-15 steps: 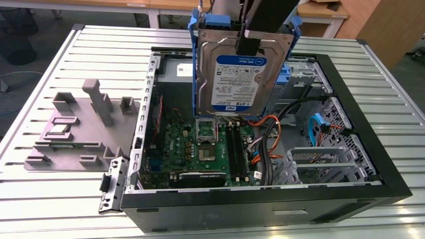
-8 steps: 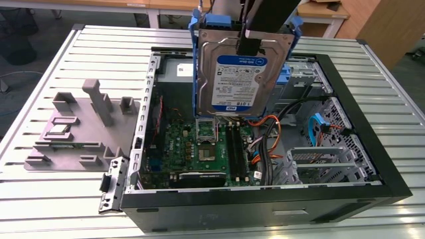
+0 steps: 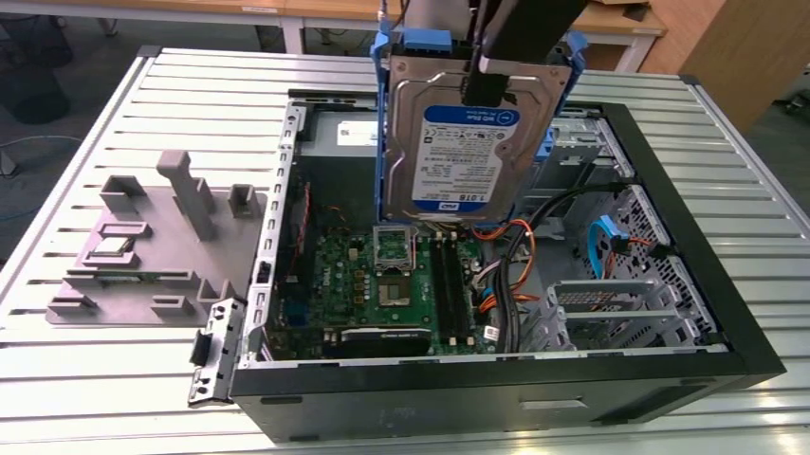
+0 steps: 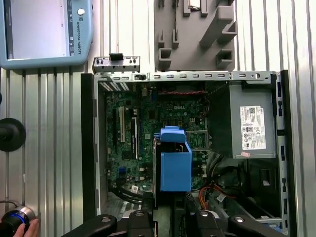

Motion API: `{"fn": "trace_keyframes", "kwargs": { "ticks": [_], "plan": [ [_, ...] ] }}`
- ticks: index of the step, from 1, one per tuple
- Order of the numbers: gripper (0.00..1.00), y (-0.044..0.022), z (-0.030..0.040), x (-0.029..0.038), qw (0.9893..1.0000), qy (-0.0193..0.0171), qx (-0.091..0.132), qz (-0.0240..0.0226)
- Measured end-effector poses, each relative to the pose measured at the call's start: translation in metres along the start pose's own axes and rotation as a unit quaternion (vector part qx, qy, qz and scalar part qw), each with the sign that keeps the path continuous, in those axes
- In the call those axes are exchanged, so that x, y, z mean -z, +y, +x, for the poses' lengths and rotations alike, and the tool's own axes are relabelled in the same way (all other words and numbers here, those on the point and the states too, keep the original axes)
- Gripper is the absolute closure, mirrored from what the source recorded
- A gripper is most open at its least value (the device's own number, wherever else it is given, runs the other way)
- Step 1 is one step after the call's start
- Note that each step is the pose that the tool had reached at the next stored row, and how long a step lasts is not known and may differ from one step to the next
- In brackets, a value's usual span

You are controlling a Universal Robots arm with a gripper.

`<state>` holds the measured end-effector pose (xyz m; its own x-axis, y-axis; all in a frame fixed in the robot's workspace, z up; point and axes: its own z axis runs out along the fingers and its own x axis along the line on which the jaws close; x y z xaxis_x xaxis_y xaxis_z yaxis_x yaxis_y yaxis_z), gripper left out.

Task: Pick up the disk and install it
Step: 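Pick up the disk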

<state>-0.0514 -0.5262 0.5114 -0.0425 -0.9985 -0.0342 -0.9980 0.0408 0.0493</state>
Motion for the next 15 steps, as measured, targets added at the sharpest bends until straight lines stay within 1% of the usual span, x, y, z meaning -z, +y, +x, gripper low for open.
{"fn": "trace_keyframes", "kwargs": {
  "ticks": [4,15],
  "plan": [
    [0.65,-0.0052,-0.0002,0.0002,1.0000,0.0000,0.000,0.0000],
    [0.65,-0.0250,-0.0010,0.0010,1.0000,0.0000,0.000,0.0000]
  ]
}}
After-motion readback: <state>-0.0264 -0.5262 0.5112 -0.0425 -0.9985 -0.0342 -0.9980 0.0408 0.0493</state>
